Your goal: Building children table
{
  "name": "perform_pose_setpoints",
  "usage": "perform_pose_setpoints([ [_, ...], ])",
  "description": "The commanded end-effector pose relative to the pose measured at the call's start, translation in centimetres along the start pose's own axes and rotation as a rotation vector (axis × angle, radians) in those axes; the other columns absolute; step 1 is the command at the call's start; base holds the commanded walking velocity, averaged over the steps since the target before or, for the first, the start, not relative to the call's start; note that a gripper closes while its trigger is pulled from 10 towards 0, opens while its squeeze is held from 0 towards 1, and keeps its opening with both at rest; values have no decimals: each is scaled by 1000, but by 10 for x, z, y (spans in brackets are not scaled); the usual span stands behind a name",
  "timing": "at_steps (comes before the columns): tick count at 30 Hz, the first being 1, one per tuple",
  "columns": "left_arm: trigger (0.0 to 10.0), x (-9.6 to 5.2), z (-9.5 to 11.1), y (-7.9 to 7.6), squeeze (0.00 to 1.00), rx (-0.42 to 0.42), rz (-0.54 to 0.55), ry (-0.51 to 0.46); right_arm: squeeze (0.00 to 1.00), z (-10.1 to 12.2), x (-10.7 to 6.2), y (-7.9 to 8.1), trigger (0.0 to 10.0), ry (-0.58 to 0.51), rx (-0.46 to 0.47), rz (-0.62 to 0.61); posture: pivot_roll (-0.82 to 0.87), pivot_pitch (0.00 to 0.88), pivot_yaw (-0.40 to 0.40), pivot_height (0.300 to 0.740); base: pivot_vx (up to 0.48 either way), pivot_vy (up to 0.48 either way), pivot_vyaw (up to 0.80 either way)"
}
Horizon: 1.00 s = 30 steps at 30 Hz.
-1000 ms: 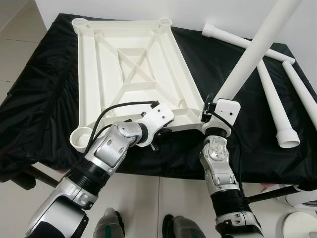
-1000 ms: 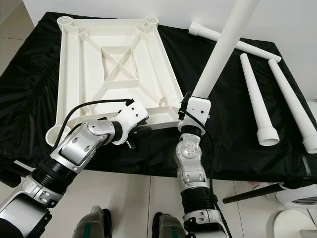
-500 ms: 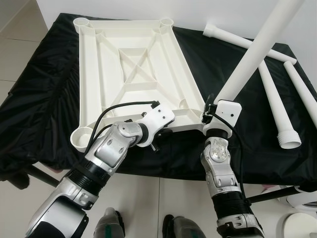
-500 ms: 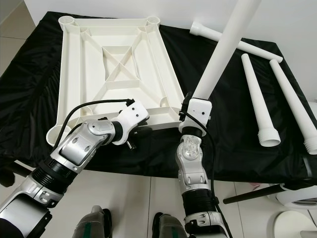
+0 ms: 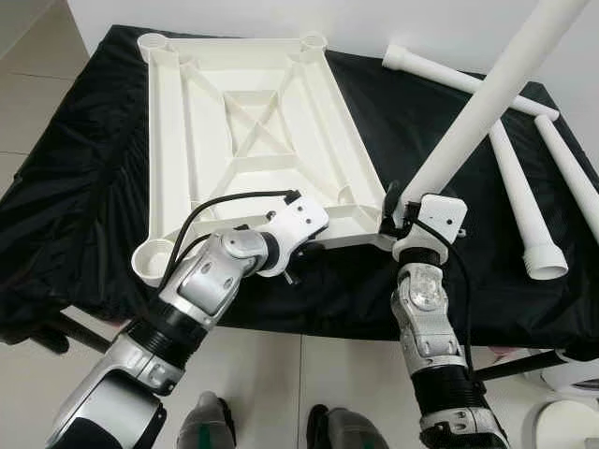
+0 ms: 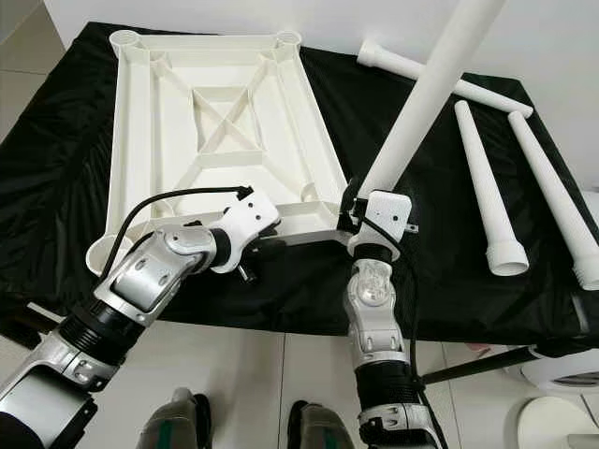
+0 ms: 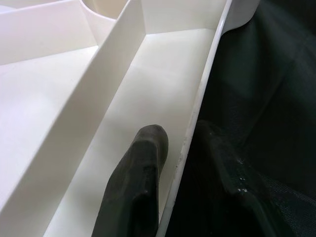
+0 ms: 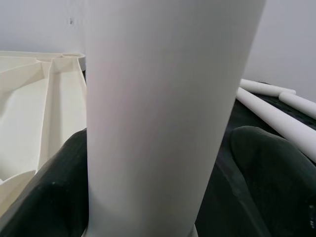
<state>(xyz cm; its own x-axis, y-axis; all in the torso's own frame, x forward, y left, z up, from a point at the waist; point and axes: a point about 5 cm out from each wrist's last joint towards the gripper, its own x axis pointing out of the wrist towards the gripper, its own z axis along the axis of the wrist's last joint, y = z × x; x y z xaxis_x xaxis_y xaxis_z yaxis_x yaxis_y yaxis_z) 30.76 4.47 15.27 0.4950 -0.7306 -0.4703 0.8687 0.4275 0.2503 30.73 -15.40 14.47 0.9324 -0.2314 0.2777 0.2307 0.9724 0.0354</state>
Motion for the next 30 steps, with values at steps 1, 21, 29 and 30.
perform_pose_setpoints([
  [1, 10000, -2, 4, 0, 0, 30, -3, -9, 0, -18, -4, -15, 10000, 99, -15, 2, 17, 109, -54, 740, 0, 0, 0],
  [21, 10000, 0, 4, -5, 0, 29, -14, -13, 0, -23, 0, -24, 10000, 140, -3, 406, 8, 99, -56, 740, 0, 0, 0],
  [29, 10000, 0, 3, -5, 0, 31, -17, -10, 0, -12, 12, -33, 10000, 85, -28, 513, 10, 97, -52, 740, 0, 0, 0],
  [30, 10000, 0, 3, -5, 0, 32, -18, -9, 0, -10, 13, -34, 10000, 76, -26, 517, 10, 97, -52, 740, 0, 0, 0],
])
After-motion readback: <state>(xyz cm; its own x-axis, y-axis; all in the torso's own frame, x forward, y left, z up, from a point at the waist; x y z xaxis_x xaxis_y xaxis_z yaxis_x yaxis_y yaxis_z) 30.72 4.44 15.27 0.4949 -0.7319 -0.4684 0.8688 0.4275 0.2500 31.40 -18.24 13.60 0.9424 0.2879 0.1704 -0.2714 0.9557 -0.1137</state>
